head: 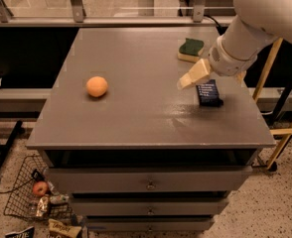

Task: Move rxbar blueberry near orange

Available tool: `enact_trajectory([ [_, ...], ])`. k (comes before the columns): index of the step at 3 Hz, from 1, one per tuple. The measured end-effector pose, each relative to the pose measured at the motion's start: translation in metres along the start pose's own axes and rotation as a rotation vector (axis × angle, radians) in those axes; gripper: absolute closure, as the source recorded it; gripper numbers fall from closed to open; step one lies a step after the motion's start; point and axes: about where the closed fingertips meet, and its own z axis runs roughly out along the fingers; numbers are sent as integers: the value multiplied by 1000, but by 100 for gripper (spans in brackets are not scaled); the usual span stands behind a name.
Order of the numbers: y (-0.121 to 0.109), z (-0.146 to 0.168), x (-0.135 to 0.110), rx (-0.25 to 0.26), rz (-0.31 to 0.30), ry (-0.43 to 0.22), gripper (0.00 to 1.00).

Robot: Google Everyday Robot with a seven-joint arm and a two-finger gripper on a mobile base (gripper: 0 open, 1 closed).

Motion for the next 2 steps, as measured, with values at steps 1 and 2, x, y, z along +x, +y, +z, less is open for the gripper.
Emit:
enact_trajectory([
  [1, -2, 23, -7, 9, 53, 43, 0],
  [2, -8, 39, -8, 19, 96, 74, 0],
])
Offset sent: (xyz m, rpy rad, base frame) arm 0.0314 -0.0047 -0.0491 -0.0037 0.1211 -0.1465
